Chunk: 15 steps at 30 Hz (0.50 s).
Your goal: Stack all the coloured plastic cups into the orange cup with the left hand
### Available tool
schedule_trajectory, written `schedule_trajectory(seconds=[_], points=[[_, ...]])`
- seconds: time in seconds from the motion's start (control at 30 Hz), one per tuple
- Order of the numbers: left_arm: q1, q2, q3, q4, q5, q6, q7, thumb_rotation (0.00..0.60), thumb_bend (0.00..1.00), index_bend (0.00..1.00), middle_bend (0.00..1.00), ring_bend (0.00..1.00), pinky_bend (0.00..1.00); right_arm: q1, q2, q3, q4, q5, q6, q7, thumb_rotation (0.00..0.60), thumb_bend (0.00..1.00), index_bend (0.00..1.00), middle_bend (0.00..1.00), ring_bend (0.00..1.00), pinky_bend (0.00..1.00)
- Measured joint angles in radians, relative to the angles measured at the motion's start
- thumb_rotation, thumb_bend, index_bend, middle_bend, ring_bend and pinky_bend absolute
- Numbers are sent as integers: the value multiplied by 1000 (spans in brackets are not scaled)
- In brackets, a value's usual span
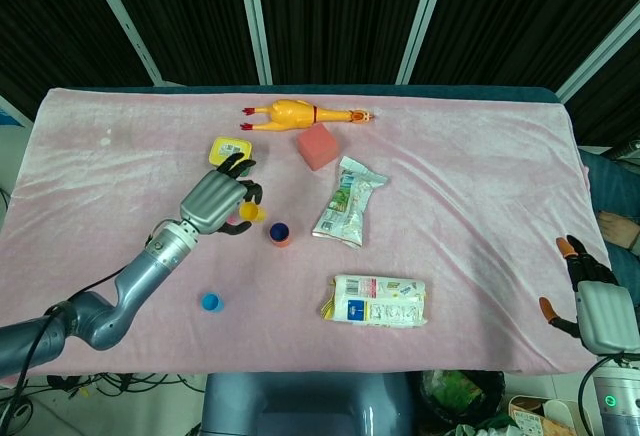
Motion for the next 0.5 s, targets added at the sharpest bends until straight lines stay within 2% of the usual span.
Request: schedule_trajectory(seconds=[0.5], points=[[-71,-63,13,47,-56,-77,30,600,261,478,521,94,74,1,0,1,0,1,0,3,600,252,36,45,160,214]])
